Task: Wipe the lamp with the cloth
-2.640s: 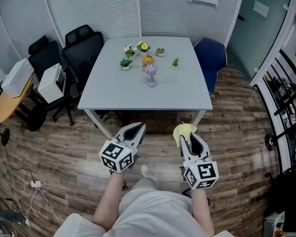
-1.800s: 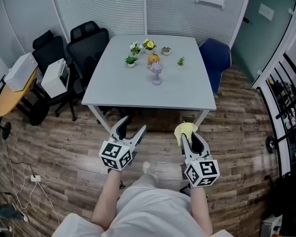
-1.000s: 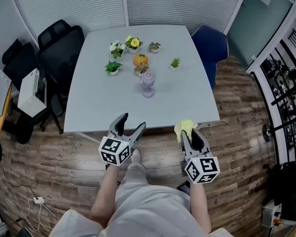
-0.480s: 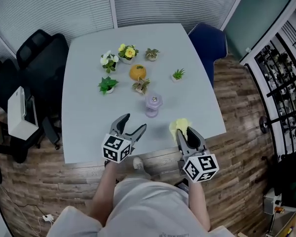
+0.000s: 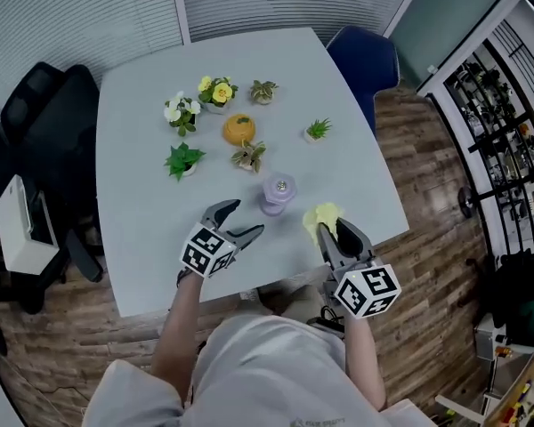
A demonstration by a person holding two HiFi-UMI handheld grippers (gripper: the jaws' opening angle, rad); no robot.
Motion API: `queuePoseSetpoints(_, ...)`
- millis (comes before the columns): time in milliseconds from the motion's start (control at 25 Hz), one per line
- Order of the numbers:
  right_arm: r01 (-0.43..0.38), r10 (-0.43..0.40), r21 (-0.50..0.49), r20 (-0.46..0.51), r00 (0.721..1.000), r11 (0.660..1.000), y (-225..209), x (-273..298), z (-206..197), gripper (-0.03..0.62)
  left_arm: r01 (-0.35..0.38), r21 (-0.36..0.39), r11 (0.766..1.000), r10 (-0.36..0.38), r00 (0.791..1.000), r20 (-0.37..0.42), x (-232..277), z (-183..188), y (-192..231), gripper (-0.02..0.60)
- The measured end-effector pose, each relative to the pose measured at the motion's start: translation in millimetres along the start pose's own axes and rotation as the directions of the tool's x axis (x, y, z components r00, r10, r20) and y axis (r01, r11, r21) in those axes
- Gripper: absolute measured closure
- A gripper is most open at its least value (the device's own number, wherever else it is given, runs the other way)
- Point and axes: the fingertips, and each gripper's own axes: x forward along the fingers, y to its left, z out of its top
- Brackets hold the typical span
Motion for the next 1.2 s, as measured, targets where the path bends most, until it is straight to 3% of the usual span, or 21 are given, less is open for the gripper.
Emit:
queuePoseSetpoints(160, -0.008, 0.009, -0.009, 0.009, 1.0, 1.0, -1.9, 10.8, 7.7, 0.468, 0.031, 0.08, 0.996, -0.027, 0.998, -0.051, 14.1, -12.3, 6.7, 0.258)
queuePoseSetpoints(600, -0.044, 0.045, -0.034, 0.03, 0.999, 0.998, -8.0, 38.8, 17.9, 0.468, 0.12, 0.209, 0.97, -0.083, 0.981, -0.178, 48.6, -35.2, 13.3, 0.258)
queuePoseSetpoints(800, -0.077, 0.077, -0.053, 0.007, 0.997, 0.996, -9.0, 44.2, 18.8, 0.468, 0.139, 0.219, 0.966, -0.089, 0.971, -0.222, 61.1, -46.3, 16.5, 0.258)
queuePoseSetpoints(1000, -0.097, 0.097, -0.038, -0.002, 0.995, 0.995, -17.6, 54.2, 22.7, 0.468, 0.152, 0.212, 0.965, -0.107, 0.972, -0.209, 72.5, -45.0, 20.6, 0.258)
queuePoseSetpoints(1200, -0.148, 0.148, -0.027, -0.001, 0.989, 0.989, -14.8, 63.5, 21.0, 0.468, 0.171, 0.26, 0.95, -0.11, 0.965, -0.236, 87.4, -54.1, 29.0, 0.258)
